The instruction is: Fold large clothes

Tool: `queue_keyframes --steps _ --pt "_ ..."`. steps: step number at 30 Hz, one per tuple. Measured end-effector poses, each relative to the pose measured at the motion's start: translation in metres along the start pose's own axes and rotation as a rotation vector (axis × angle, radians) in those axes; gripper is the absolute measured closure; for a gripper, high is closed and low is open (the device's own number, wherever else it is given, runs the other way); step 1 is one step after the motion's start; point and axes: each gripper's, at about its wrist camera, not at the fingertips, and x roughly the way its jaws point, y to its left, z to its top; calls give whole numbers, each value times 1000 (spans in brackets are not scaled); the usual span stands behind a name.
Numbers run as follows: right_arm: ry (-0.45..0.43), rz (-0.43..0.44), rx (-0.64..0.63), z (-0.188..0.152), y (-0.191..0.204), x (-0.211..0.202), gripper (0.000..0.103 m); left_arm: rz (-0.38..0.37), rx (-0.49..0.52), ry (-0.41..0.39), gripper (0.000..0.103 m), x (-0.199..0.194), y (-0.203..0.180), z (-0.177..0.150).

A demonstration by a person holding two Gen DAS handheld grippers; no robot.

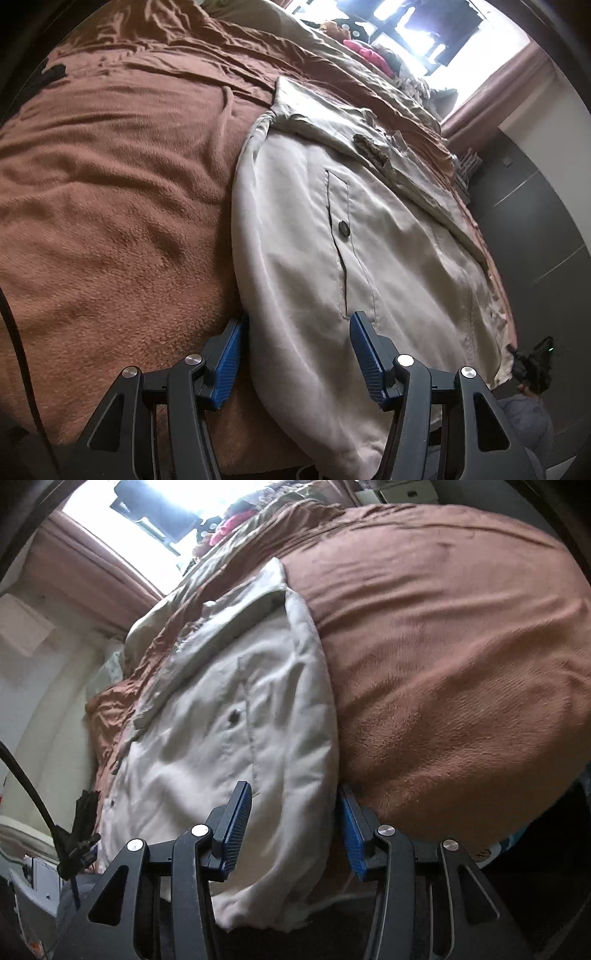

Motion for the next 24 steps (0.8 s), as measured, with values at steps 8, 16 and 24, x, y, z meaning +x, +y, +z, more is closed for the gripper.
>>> queue_keyframes --steps 8,16,24 --pt "26 225 113 -12 -16 9 58 -73 -53 9 50 10 2 4" --pt "42 306 110 -30 -18 13 58 -126 -55 43 53 -8 2 -19" --pt "42 309 114 -25 -18 29 59 -209 -91 55 53 -6 -3 -25"
